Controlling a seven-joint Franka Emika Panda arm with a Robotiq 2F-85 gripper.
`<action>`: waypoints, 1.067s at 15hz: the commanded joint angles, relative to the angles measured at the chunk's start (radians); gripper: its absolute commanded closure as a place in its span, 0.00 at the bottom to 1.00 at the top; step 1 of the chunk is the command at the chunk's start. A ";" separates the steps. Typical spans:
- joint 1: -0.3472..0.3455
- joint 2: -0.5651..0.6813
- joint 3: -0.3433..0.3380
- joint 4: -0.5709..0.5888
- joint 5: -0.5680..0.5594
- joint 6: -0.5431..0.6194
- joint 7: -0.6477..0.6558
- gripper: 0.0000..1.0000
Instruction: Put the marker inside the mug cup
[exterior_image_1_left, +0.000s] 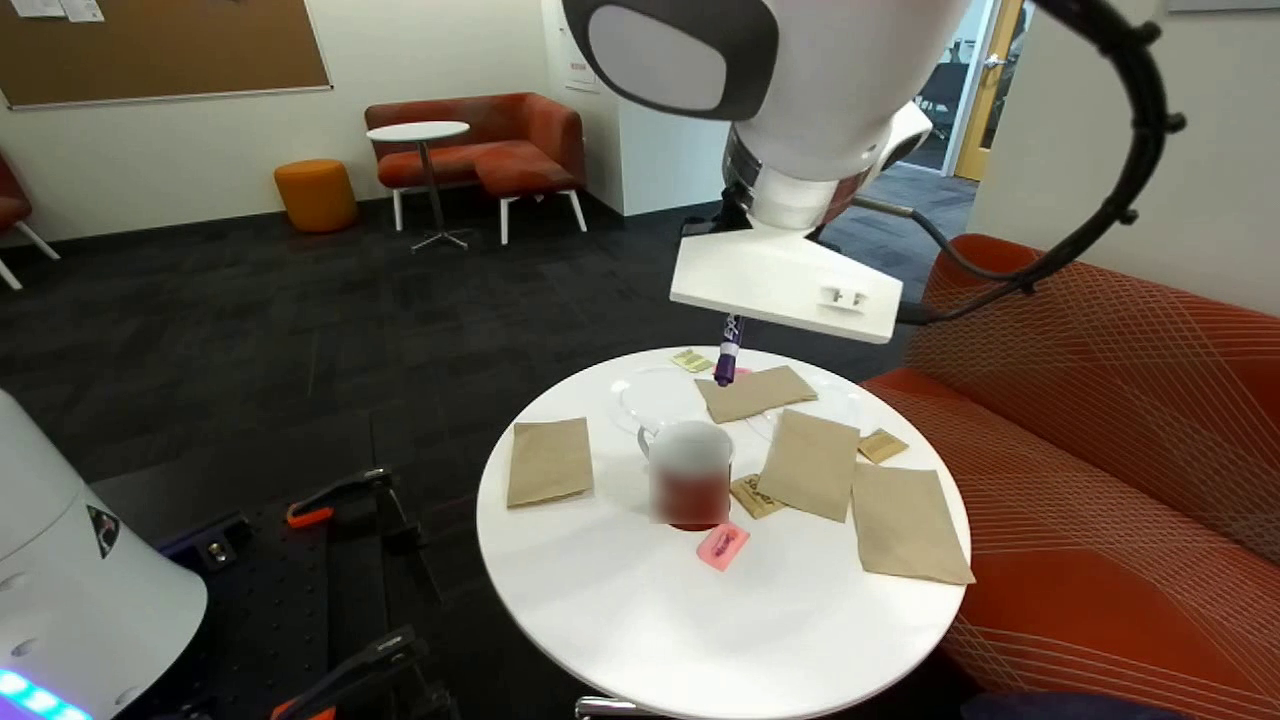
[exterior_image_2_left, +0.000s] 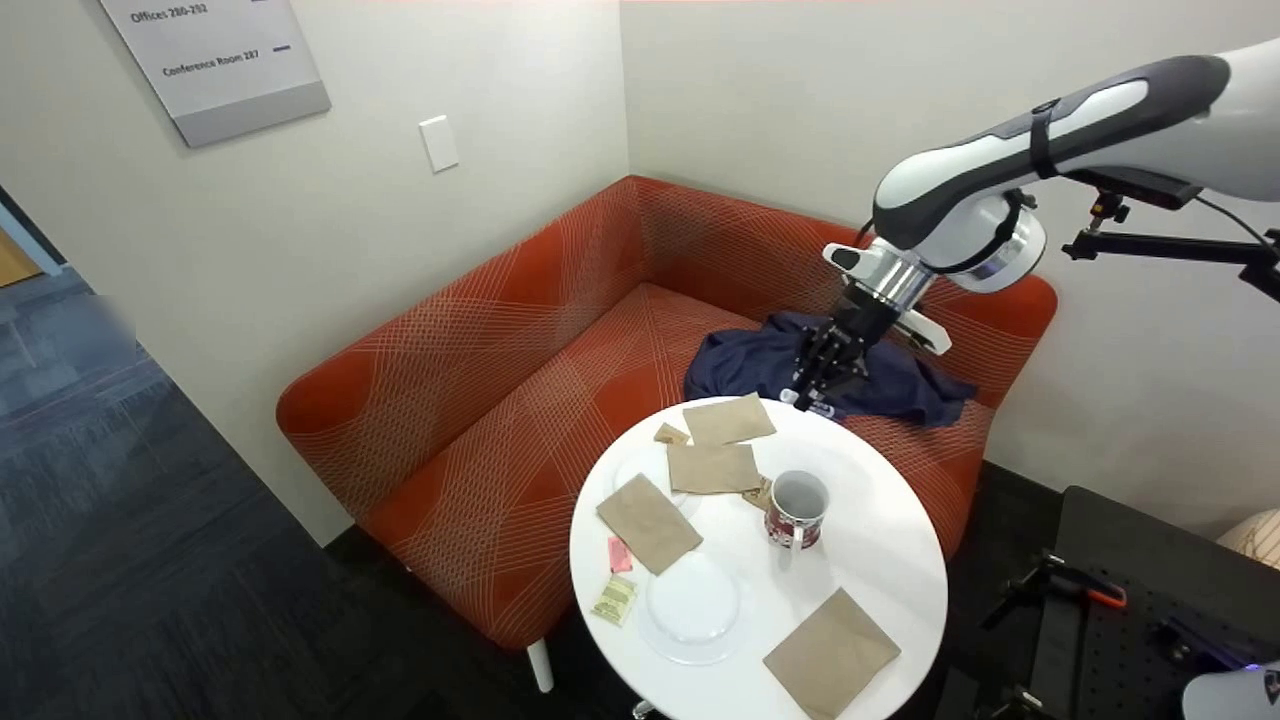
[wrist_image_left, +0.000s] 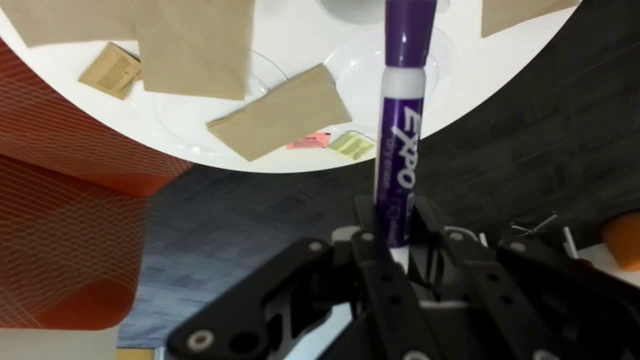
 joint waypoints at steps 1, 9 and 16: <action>-0.021 -0.007 -0.054 0.023 0.043 -0.177 -0.174 0.95; -0.038 0.031 -0.139 0.083 0.019 -0.514 -0.474 0.95; -0.025 0.063 -0.146 0.104 0.024 -0.623 -0.583 0.80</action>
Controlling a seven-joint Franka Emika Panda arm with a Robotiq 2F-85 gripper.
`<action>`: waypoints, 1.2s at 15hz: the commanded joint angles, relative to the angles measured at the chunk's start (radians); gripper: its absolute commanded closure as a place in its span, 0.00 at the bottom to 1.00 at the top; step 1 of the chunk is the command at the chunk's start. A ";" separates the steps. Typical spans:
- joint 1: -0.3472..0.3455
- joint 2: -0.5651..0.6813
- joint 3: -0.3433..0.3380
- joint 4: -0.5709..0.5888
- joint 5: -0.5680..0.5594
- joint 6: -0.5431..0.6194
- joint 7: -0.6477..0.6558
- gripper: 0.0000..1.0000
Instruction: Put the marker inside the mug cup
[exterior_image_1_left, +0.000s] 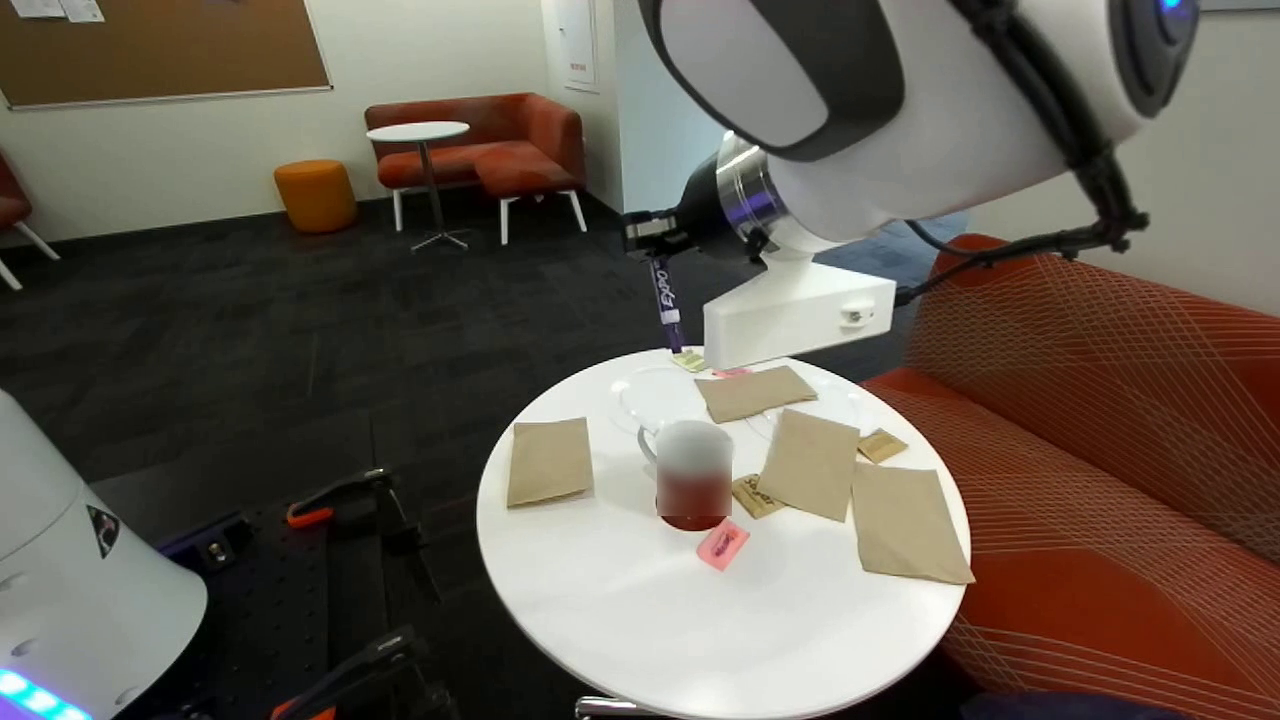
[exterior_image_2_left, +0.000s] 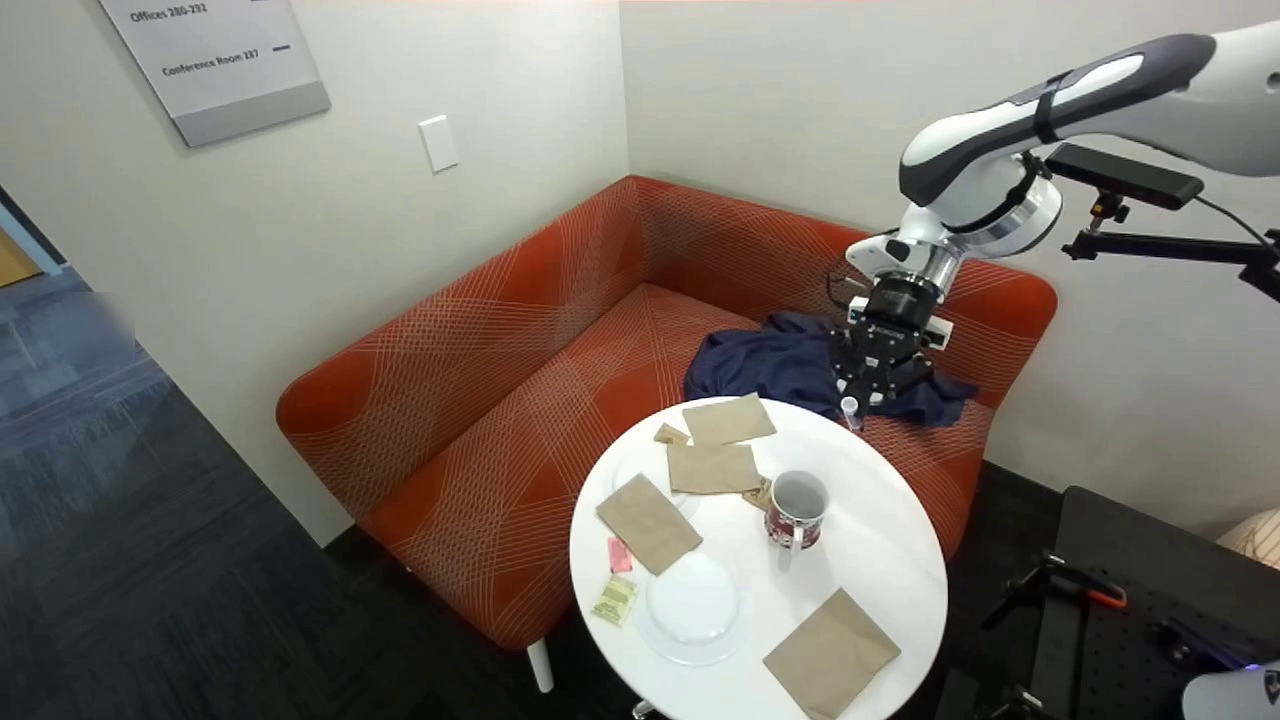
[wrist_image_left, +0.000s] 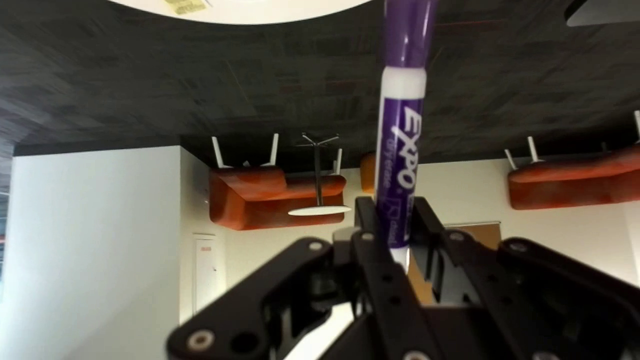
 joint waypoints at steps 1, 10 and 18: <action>0.011 0.012 -0.012 0.012 0.001 -0.023 -0.008 0.80; -0.013 0.088 -0.006 0.057 0.026 -0.095 -0.083 0.95; -0.045 0.203 0.000 0.141 0.037 -0.198 -0.162 0.95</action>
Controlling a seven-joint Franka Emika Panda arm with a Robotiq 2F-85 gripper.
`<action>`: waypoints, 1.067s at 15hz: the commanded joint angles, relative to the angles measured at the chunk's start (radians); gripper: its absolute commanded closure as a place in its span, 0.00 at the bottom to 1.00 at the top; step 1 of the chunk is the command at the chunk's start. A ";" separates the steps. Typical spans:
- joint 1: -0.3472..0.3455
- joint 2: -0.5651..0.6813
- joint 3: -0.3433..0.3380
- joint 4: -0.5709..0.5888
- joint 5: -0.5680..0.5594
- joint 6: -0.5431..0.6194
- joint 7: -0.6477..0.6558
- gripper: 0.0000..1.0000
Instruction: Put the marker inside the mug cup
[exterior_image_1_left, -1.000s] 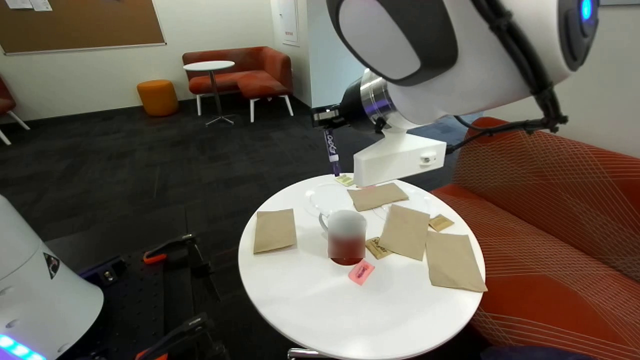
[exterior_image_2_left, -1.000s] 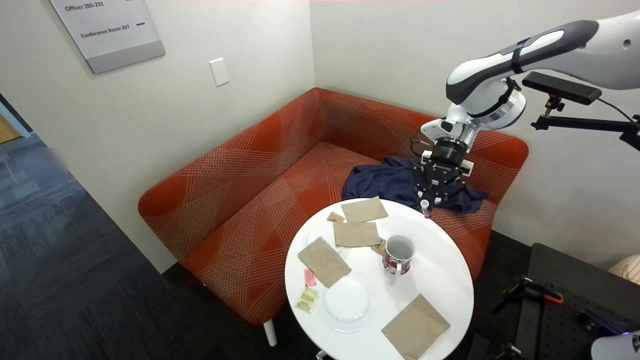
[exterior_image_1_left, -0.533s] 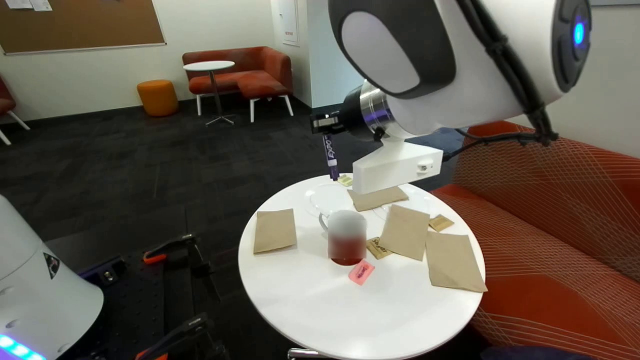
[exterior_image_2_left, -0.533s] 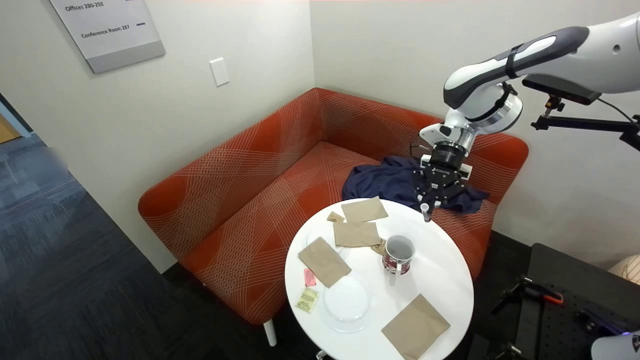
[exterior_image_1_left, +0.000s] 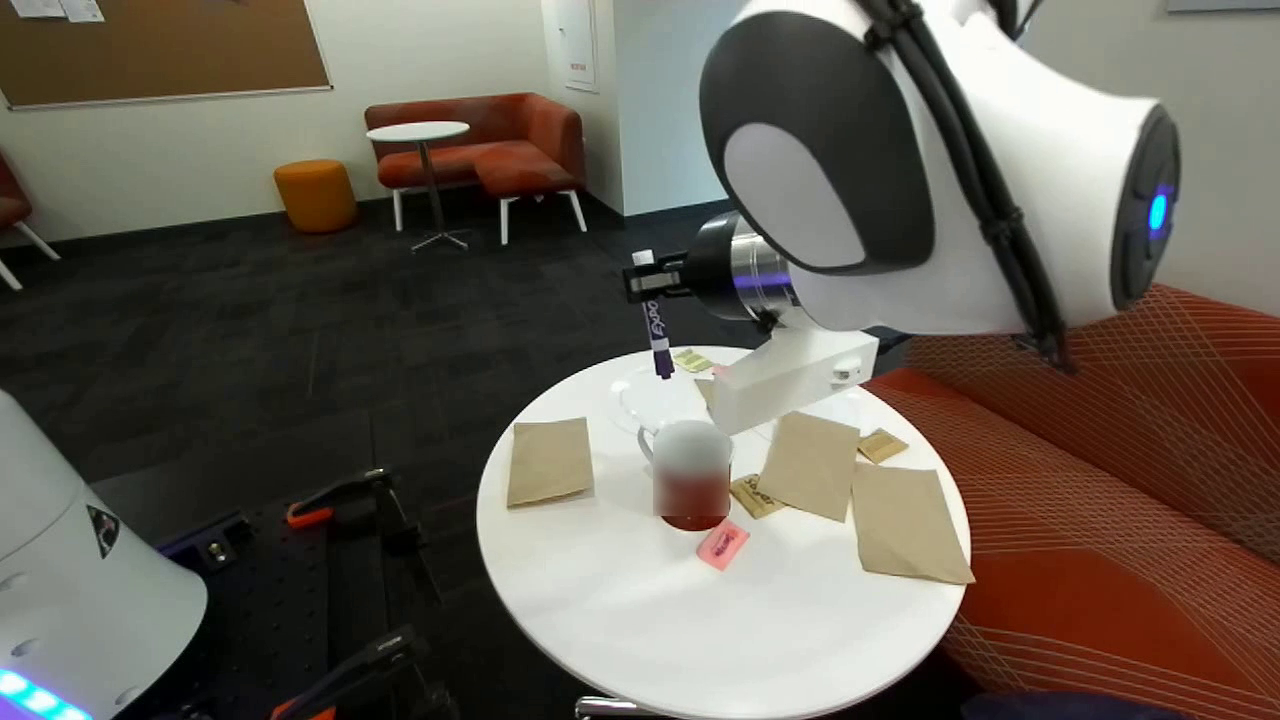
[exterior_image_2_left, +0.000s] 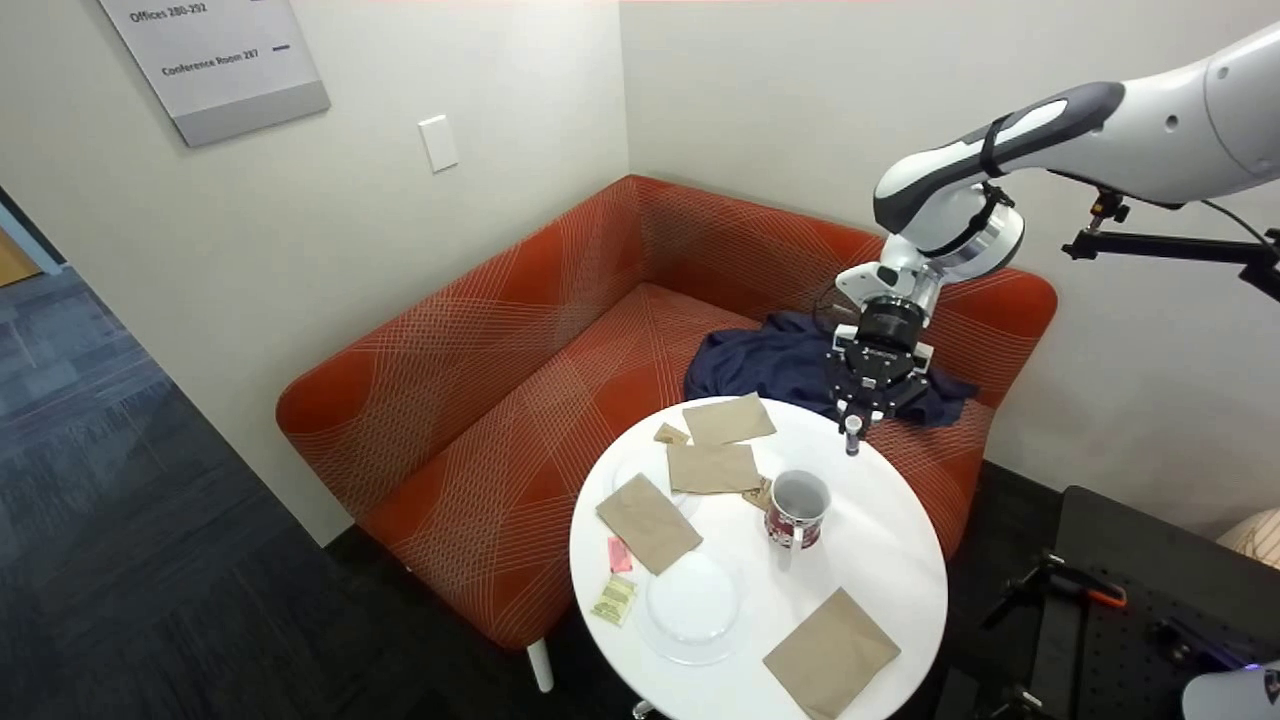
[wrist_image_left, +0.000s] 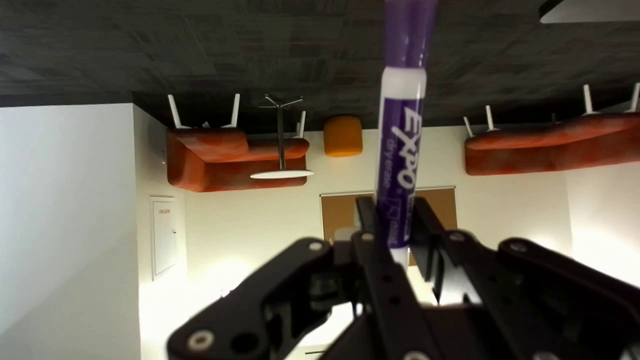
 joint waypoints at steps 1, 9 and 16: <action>-0.022 0.070 0.002 0.075 0.037 -0.082 -0.042 0.95; -0.035 0.201 0.009 0.167 0.104 -0.139 -0.045 0.95; -0.031 0.283 0.012 0.207 0.101 -0.114 -0.043 0.95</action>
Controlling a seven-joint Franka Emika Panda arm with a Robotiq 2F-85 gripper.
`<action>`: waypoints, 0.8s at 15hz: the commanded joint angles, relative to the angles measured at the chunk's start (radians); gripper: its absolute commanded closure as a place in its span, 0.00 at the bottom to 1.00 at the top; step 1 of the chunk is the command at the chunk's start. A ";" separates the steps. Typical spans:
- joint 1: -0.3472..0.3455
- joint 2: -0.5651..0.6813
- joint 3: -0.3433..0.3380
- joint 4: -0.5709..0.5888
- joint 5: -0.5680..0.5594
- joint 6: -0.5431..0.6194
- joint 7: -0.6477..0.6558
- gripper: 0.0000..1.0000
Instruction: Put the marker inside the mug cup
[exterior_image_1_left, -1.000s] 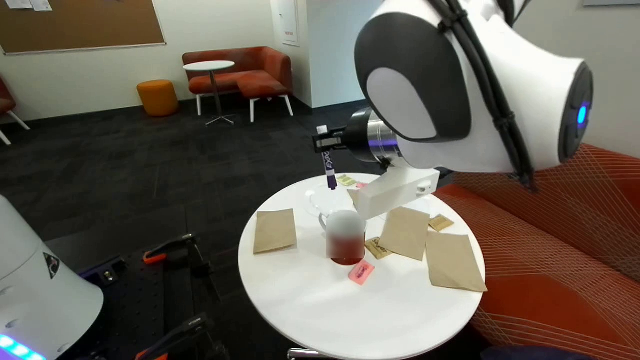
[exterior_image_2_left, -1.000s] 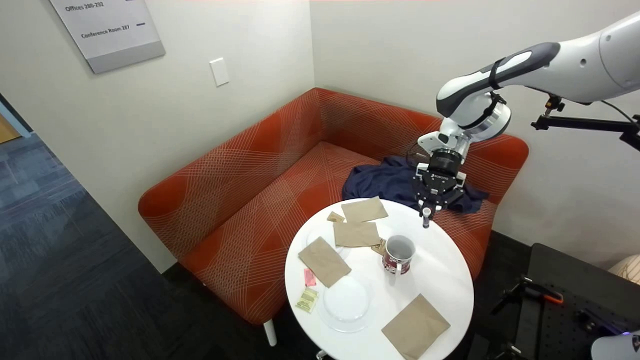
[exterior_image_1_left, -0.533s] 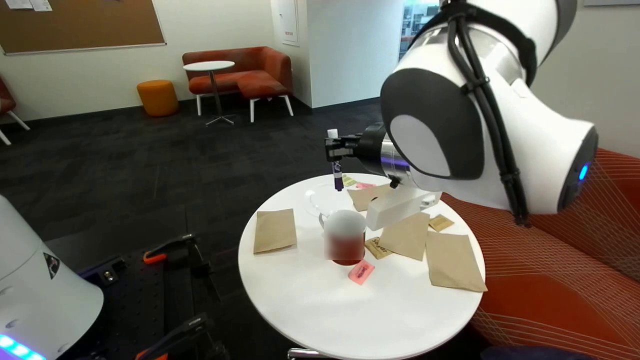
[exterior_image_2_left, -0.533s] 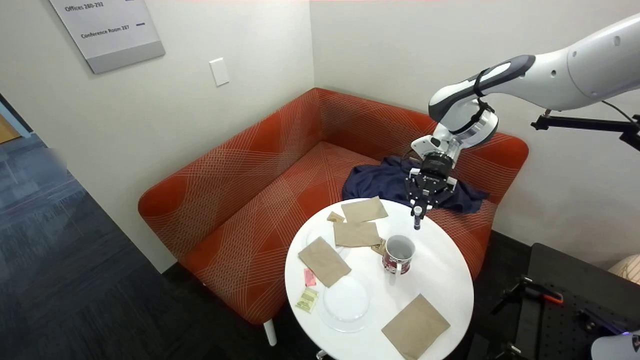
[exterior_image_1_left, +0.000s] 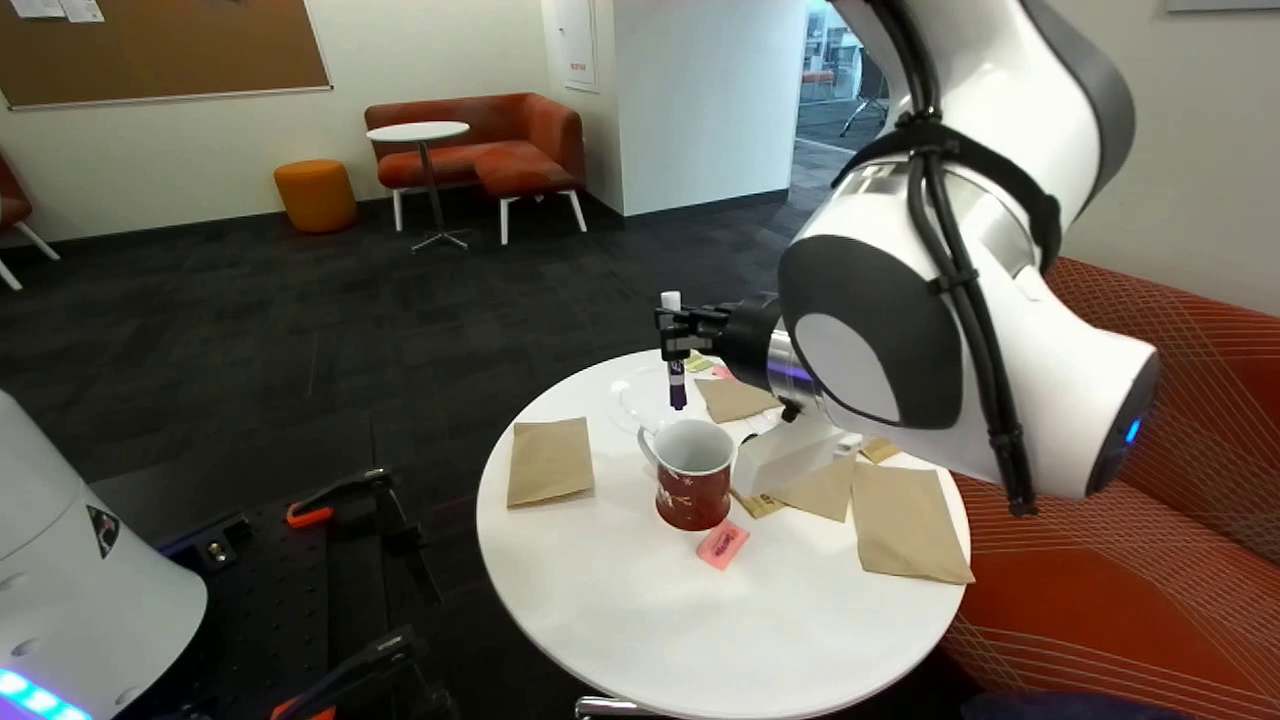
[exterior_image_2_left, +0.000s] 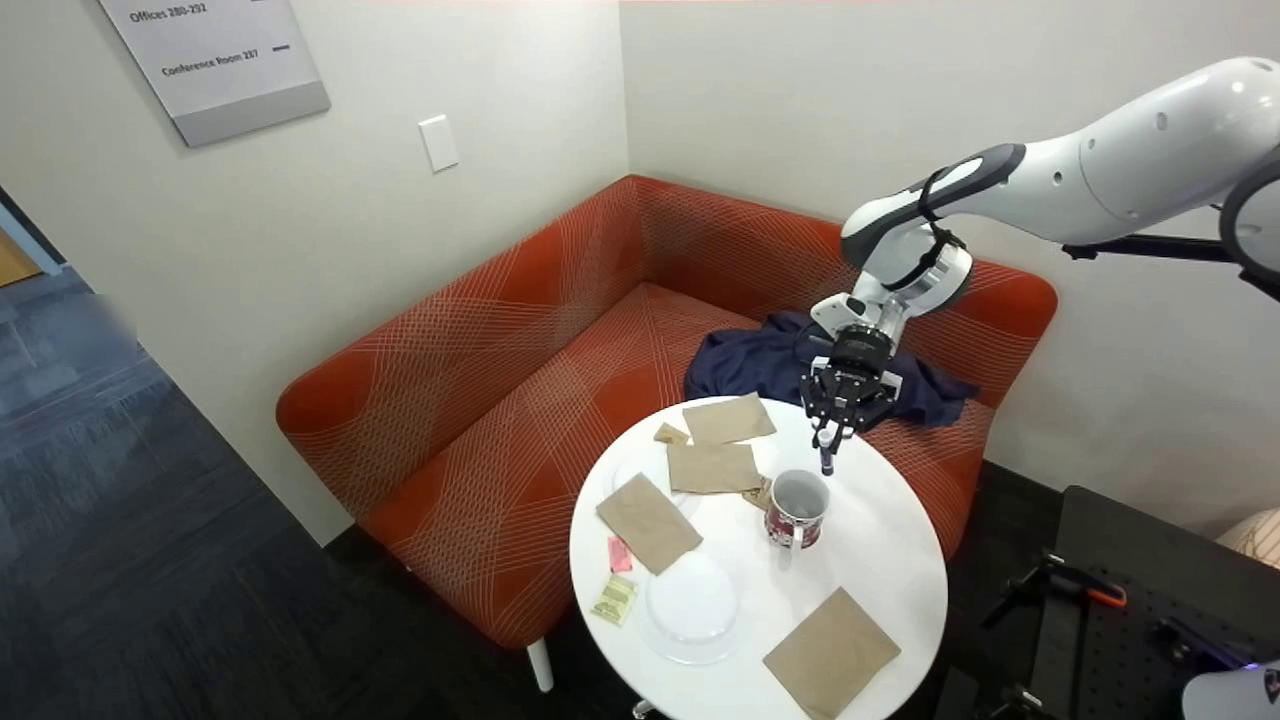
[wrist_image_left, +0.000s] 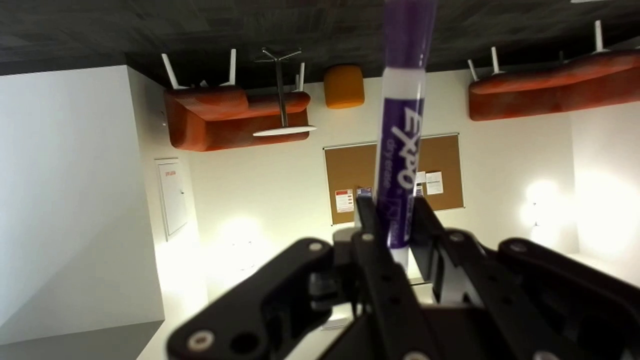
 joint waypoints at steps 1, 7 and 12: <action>-0.010 0.049 0.011 0.048 0.013 -0.018 -0.020 0.95; -0.003 0.105 0.018 0.082 0.017 0.014 -0.011 0.95; -0.002 0.143 0.022 0.104 0.018 0.025 -0.007 0.95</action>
